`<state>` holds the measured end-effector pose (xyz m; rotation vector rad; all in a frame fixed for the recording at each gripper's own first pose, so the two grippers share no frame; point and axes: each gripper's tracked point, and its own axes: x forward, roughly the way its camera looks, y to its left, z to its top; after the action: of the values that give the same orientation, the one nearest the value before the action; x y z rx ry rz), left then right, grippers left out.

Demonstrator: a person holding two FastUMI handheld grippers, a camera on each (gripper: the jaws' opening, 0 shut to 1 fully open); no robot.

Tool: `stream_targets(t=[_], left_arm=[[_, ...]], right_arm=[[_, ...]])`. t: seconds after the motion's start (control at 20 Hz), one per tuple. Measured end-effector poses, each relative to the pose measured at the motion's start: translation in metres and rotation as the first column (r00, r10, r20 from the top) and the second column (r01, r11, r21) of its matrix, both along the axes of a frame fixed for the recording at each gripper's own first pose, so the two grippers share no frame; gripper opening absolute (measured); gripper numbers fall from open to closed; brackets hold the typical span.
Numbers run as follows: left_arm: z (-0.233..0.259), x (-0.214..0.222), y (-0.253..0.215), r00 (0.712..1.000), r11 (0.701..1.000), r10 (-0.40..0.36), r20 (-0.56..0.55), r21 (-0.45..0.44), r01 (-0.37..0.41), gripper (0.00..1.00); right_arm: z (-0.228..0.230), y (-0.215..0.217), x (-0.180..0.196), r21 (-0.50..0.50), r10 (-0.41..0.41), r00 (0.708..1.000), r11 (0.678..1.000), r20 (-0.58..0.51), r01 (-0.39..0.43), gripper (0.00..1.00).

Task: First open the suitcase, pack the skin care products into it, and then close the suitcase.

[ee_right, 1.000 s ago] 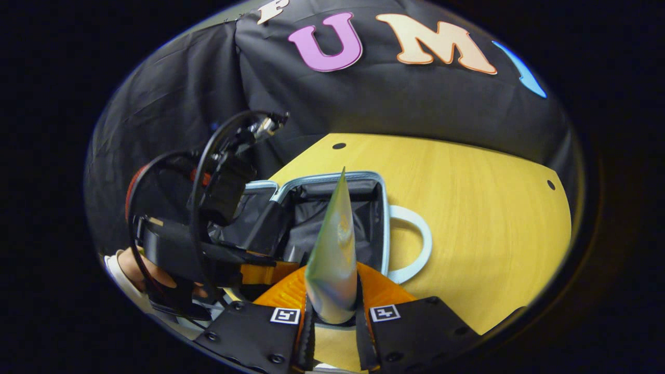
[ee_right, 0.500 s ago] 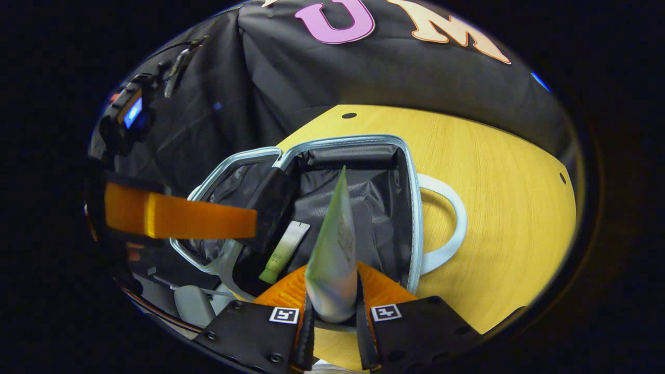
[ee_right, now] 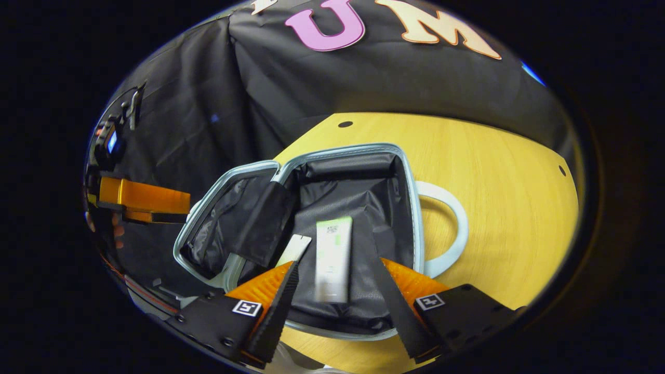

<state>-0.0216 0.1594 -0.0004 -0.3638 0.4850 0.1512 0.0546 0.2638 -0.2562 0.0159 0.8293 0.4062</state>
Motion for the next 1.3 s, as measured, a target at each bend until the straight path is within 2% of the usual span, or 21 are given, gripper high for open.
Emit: stream_targets(t=[0.05, 0.1, 0.15, 0.25, 0.3, 0.35, 0.55, 0.75, 0.95, 1.1, 1.2, 1.3], left_arm=[[-0.001, -0.004, 0.019, 1.000, 1.000, 0.029, 0.012, -0.002, -0.029, 0.95], [-0.002, -0.008, 0.039, 0.998, 0.998, 0.060, 0.018, 0.002, -0.060, 0.94], [-0.006, -0.013, 0.061, 0.995, 0.995, 0.101, 0.013, 0.004, -0.101, 0.95], [-0.009, -0.026, 0.106, 0.985, 0.985, 0.173, 0.012, -0.005, -0.173, 0.95], [-0.010, -0.032, 0.125, 0.979, 0.979, 0.202, 0.011, -0.016, -0.202, 0.95], [-0.011, -0.037, 0.141, 0.973, 0.973, 0.230, 0.015, -0.024, -0.230, 0.95], [-0.030, -0.043, 0.211, 0.945, 0.945, 0.327, 0.010, -0.025, -0.326, 0.95], [-0.054, -0.041, 0.228, 0.955, 0.951, 0.297, 0.007, -0.096, -0.295, 0.90], [-0.082, -0.022, 0.233, 0.970, 0.959, 0.245, -0.002, -0.144, -0.243, 0.85], [-0.085, -0.006, 0.229, 0.978, 0.962, 0.206, 0.037, -0.190, -0.195, 0.76], [-0.083, 0.000, 0.234, 0.976, 0.957, 0.209, 0.066, -0.219, -0.190, 0.67], [-0.085, 0.006, 0.231, 0.976, 0.948, 0.203, 0.082, -0.267, -0.175, 0.34]], right_arm=[[0.004, -0.001, 0.001, 0.007, -0.013, 1.000, 1.000, 0.008, 0.013, 0.84], [0.011, -0.002, 0.000, 0.025, -0.022, 1.000, 0.999, 0.021, 0.021, 0.93], [0.017, 0.001, 0.003, 0.045, -0.030, 0.999, 0.999, 0.039, 0.028, 0.97], [0.024, -0.001, 0.007, 0.061, -0.048, 0.996, 0.997, 0.071, 0.044, 0.98], [0.028, -0.003, 0.006, 0.064, -0.058, 0.995, 0.997, 0.080, 0.053, 0.92], [0.031, -0.005, 0.006, 0.068, -0.066, 0.994, 0.996, 0.087, 0.060, 0.98], [0.041, -0.023, -0.001, 0.061, -0.113, 0.988, 0.992, 0.109, 0.107, 0.98], [0.052, -0.046, -0.008, 0.062, -0.193, 0.972, 0.981, 0.133, 0.186, 0.98], [0.061, -0.081, -0.022, 0.014, -0.254, 0.954, 0.967, 0.159, 0.255, 0.98], [0.066, -0.104, -0.037, -0.026, -0.291, 0.944, 0.954, 0.156, 0.299, 0.98], [0.071, -0.115, -0.046, -0.033, -0.314, 0.936, 0.946, 0.157, 0.322, 0.98], [0.075, -0.123, -0.054, -0.034, -0.331, 0.931, 0.940, 0.152, 0.340, 0.98]])
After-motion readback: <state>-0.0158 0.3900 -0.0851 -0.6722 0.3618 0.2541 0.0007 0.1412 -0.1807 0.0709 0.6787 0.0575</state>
